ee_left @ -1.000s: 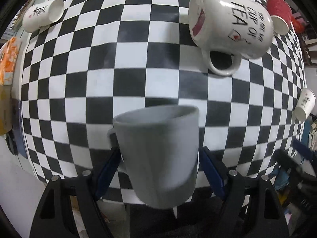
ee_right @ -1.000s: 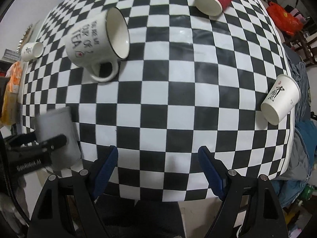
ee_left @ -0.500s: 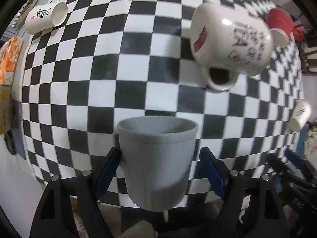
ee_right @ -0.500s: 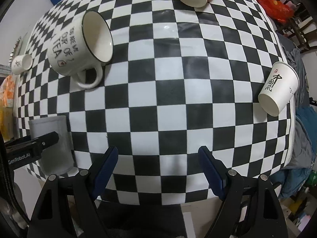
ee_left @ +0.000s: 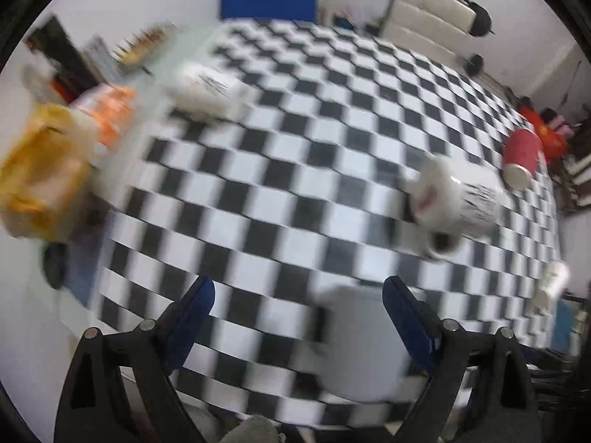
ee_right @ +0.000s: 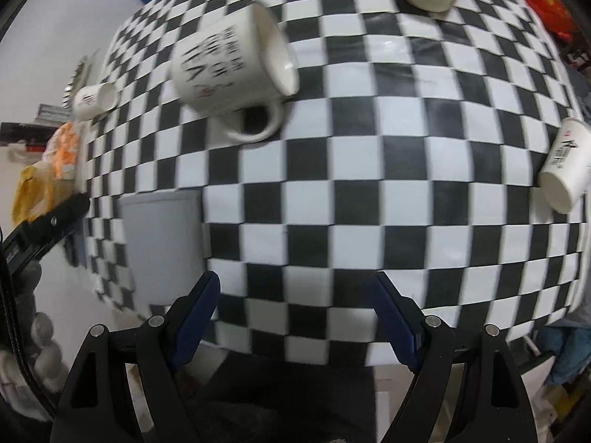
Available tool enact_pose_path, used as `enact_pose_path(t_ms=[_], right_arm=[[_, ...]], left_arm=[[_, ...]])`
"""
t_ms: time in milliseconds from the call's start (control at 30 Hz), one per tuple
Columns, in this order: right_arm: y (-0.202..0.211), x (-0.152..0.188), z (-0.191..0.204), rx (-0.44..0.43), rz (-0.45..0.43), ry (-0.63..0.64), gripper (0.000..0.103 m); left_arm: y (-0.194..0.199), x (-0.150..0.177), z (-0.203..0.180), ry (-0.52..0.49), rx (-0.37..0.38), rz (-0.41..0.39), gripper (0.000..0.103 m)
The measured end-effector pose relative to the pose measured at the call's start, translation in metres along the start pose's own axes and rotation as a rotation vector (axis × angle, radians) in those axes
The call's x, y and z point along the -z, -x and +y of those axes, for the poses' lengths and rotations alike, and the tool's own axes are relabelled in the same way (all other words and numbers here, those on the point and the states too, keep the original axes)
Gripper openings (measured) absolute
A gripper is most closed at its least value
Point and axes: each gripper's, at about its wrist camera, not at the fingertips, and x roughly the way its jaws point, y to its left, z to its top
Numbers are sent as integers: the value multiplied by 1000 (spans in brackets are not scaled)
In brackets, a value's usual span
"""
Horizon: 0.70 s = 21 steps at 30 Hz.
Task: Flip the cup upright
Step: 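Carry the grey mug toward the right gripper while the right gripper closes on it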
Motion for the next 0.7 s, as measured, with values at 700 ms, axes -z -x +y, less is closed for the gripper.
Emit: enact_pose_path(t_ms=[700], right_arm=[[-115, -29, 119, -144, 197, 40, 85]], left_arm=[[-60, 51, 63, -13, -155, 130, 93]])
